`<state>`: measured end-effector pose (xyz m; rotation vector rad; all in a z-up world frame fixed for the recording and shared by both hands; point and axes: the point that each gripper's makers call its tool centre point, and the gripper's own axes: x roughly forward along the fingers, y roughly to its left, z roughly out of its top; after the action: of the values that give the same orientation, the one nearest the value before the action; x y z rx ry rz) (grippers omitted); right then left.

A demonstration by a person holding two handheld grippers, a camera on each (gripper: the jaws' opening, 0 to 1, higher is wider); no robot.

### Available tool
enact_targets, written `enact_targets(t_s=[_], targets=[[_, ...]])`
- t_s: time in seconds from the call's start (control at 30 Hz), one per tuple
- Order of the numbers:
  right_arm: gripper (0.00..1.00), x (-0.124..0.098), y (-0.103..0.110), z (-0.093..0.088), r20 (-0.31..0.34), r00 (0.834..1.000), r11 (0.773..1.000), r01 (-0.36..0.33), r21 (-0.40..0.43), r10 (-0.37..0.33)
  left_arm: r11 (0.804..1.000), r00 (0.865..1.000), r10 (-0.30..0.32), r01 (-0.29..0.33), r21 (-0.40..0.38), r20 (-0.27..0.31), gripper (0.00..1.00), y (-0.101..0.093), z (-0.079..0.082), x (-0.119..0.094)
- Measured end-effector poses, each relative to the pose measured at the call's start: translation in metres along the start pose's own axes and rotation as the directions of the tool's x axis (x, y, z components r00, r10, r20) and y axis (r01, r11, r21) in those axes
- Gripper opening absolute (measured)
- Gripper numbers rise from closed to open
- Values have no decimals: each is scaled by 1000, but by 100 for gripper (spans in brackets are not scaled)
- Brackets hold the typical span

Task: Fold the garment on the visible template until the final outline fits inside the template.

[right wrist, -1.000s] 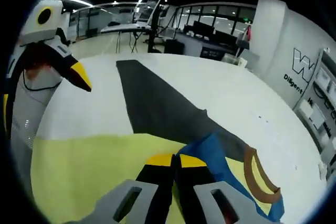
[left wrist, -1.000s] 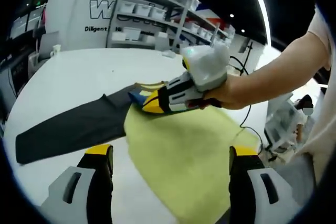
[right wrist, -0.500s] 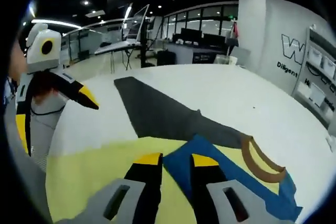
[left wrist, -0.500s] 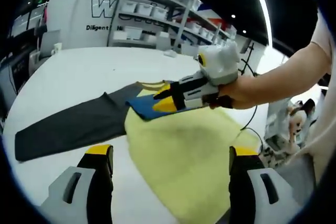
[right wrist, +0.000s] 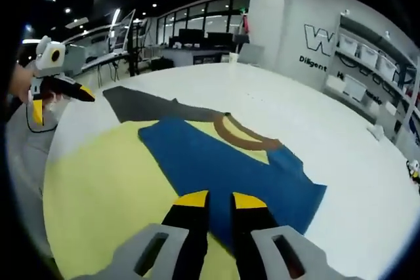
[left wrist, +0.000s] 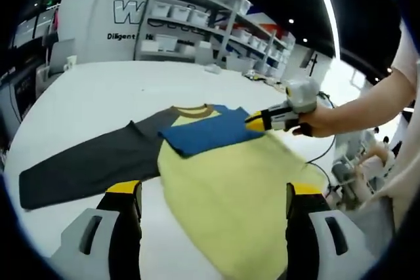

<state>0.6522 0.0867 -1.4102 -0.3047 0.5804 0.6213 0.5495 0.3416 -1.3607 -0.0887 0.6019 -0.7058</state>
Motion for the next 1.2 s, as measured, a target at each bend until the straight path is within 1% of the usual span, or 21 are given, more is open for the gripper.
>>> enact_targets(t_s=[0.07, 0.2, 0.27, 0.37, 0.43, 0.5, 0.57, 0.6, 0.63, 0.67, 0.7, 0.73, 0.8, 0.83, 0.87, 0.9, 1.0, 1.07, 1.1, 1.13, 1.2], targets=[[5, -7, -8, -5, -1, 1000, 1000, 17, 16, -17, 1000, 1000, 11, -11, -4, -1, 91, 5, 0, -1], [6, -17, -17, -14, -7, 999, 999, 37, 30, -37, 996, 998, 63, -63, -57, 9, 90, 29, 2, -4], [7, -20, -19, -16, -5, 999, 998, 42, 37, -41, 992, 995, 97, -96, -86, 10, 90, 44, 1, -8], [9, -25, -21, -16, 4, 999, 998, 46, 49, -47, 974, 986, 166, -161, -161, 15, 89, 75, -3, -16], [11, -28, -21, -17, 13, 999, 997, 46, 55, -47, 962, 980, 200, -194, -190, 11, 90, 91, -6, -21], [14, -30, -21, -17, 16, 999, 997, 46, 60, -47, 946, 970, 243, -234, -223, 11, 89, 110, -8, -29], [15, -32, -20, -16, 22, 999, 997, 43, 64, -44, 935, 961, 277, -268, -233, 5, 89, 125, -11, -35], [16, -33, -20, -16, 23, 999, 997, 41, 65, -43, 923, 953, 303, -295, -246, -5, 89, 137, -14, -40], [17, -34, -19, -16, 30, 999, 997, 36, 71, -38, 915, 947, 320, -311, -259, -6, 88, 144, -16, -43], [17, -35, -18, -15, 32, 999, 997, 34, 71, -36, 898, 936, 351, -339, -282, -9, 87, 155, -18, -49], [18, -37, -17, -13, 38, 999, 997, 30, 70, -33, 886, 928, 371, -357, -296, -7, 86, 163, -19, -52], [18, -37, -16, -12, 41, 999, 997, 27, 71, -30, 869, 919, 395, -378, -320, -13, 85, 171, -22, -57], [18, -40, -13, -8, 55, 998, 997, 12, 71, -16, 844, 906, 422, -402, -355, -23, 83, 183, -27, -63], [19, -40, -11, -7, 58, 998, 997, 4, 71, -8, 826, 896, 443, -419, -378, -25, 83, 191, -30, -67], [19, -41, -8, -5, 66, 998, 997, -10, 73, 5, 814, 891, 453, -427, -394, -29, 82, 196, -32, -69], [20, -42, -6, -2, 73, 997, 997, -19, 70, 14, 797, 882, 470, -440, -414, -33, 81, 202, -34, -73], [22, -43, 3, 3, 89, 995, 996, -58, 71, 52, 757, 859, 509, -474, -450, -49, 78, 217, -39, -80], [23, -43, 6, 6, 96, 993, 996, -71, 61, 65, 722, 841, 536, -500, -478, -70, 75, 227, -44, -85], [23, -43, 10, 7, 95, 992, 995, -84, 54, 78, 703, 828, 555, -517, -488, -78, 75, 232, -46, -88], [24, -43, 12, 7, 94, 992, 995, -90, 52, 85, 689, 816, 572, -533, -491, -85, 74, 238, -48, -91], [23, -43, 16, 9, 100, 990, 993, -109, 49, 104, 674, 811, 577, -537, -507, -92, 72, 245, -51, -92]])
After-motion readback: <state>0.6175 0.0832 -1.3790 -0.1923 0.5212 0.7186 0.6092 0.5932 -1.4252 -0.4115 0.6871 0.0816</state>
